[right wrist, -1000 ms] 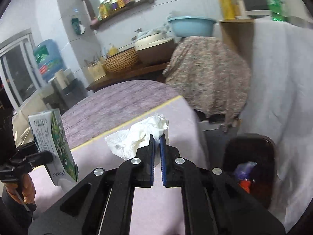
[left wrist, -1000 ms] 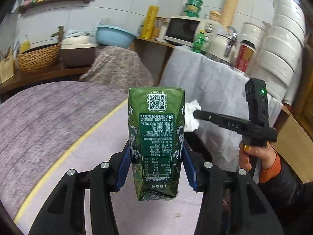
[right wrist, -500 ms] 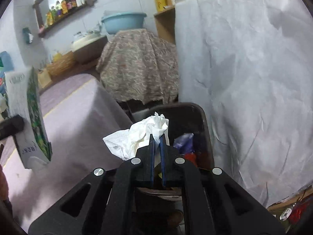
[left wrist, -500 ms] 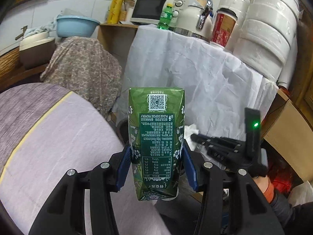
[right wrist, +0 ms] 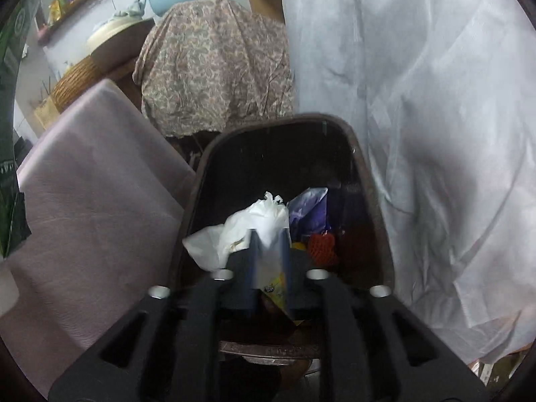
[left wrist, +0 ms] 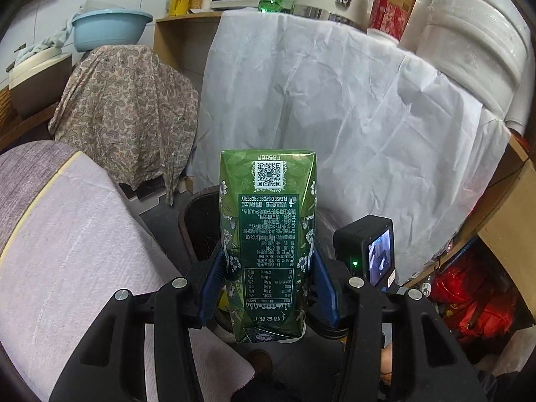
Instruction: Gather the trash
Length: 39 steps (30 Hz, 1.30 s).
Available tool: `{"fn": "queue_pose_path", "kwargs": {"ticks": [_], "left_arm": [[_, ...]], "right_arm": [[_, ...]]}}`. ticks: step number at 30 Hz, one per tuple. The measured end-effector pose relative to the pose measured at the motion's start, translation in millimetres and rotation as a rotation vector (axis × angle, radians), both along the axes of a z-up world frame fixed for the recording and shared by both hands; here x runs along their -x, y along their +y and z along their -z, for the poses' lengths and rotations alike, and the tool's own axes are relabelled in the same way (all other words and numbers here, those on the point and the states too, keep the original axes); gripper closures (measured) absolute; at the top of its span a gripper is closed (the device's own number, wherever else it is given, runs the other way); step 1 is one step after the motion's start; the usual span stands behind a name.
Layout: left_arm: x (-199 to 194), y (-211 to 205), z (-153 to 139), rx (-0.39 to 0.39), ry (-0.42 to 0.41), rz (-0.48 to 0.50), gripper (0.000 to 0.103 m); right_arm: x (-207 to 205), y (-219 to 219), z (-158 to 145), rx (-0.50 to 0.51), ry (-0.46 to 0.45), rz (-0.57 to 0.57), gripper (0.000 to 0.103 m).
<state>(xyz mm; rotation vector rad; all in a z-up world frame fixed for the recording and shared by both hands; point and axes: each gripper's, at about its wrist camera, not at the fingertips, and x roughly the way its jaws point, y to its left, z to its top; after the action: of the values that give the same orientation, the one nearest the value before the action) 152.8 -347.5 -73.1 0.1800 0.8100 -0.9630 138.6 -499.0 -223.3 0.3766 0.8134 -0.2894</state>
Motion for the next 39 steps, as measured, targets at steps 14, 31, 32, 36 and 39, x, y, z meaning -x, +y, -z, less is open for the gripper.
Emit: {"fn": "queue_pose_path", "kwargs": {"ticks": [14, 31, 32, 36, 39], "left_arm": [[-15, -49, 30, -0.112, 0.036, -0.018, 0.054], [-5, -28, 8, -0.087, -0.041, -0.072, 0.023], [-2, -21, 3, -0.077, -0.057, -0.074, 0.021], [12, 12, -21, -0.041, -0.125, -0.096, 0.015], [22, 43, -38, 0.002, -0.158, -0.121, 0.009]], "right_arm": [[67, -15, -37, 0.1, -0.097, 0.208, 0.034], [115, -5, -74, 0.097, -0.189, 0.237, 0.032], [115, 0, -77, 0.105, -0.188, 0.229, 0.032], [116, 18, -86, 0.122, -0.192, 0.195, 0.028], [116, 35, -99, 0.149, -0.201, 0.167, 0.022]]}}
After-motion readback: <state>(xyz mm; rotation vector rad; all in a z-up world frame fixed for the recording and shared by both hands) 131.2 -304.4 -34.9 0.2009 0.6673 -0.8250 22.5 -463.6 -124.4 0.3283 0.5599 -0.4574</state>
